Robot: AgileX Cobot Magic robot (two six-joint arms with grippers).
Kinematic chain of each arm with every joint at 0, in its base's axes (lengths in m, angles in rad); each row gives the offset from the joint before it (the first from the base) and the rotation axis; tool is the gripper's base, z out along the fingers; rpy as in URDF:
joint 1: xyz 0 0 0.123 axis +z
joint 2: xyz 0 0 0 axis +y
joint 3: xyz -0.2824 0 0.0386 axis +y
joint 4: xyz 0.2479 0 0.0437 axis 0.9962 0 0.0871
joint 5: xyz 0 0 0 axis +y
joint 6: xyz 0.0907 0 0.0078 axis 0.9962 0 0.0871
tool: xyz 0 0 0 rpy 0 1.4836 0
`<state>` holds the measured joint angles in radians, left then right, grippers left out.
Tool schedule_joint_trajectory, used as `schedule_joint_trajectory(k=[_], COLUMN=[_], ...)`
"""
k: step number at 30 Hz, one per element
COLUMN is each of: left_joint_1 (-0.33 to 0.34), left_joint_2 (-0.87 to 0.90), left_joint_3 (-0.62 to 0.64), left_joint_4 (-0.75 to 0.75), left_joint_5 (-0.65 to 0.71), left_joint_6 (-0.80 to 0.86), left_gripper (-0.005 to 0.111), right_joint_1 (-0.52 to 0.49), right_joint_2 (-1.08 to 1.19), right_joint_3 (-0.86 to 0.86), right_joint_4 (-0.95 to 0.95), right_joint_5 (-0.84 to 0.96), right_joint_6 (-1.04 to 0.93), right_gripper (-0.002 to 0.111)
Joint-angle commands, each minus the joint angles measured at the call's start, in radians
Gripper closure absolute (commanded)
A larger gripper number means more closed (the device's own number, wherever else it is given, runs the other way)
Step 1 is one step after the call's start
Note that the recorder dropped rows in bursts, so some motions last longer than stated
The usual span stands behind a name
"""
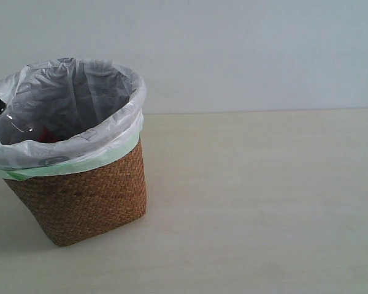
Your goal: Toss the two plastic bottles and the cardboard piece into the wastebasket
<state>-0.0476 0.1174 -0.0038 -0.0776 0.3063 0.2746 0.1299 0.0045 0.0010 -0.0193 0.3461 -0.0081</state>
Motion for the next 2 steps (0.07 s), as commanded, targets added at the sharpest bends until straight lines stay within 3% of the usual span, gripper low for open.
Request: schedule_joint_trajectory(k=[1,2], left_joint_1=[0.003,0.003], left_joint_2=[-0.006,-0.006], left_joint_3=[0.004,0.004], left_joint_4=[-0.008,-0.008], left_joint_5=[-0.003,-0.003], left_joint_6=[-0.009,-0.009], left_gripper=[0.103,0.103], right_joint_1=[-0.005,-0.005], right_joint_2=[-0.004,-0.004], right_joint_3=[-0.001,-0.001], right_joint_4=[-0.005,-0.005], right_joint_5=[-0.005,-0.005], right_joint_6=[0.002,0.002], right_gripper=[0.107,0.107])
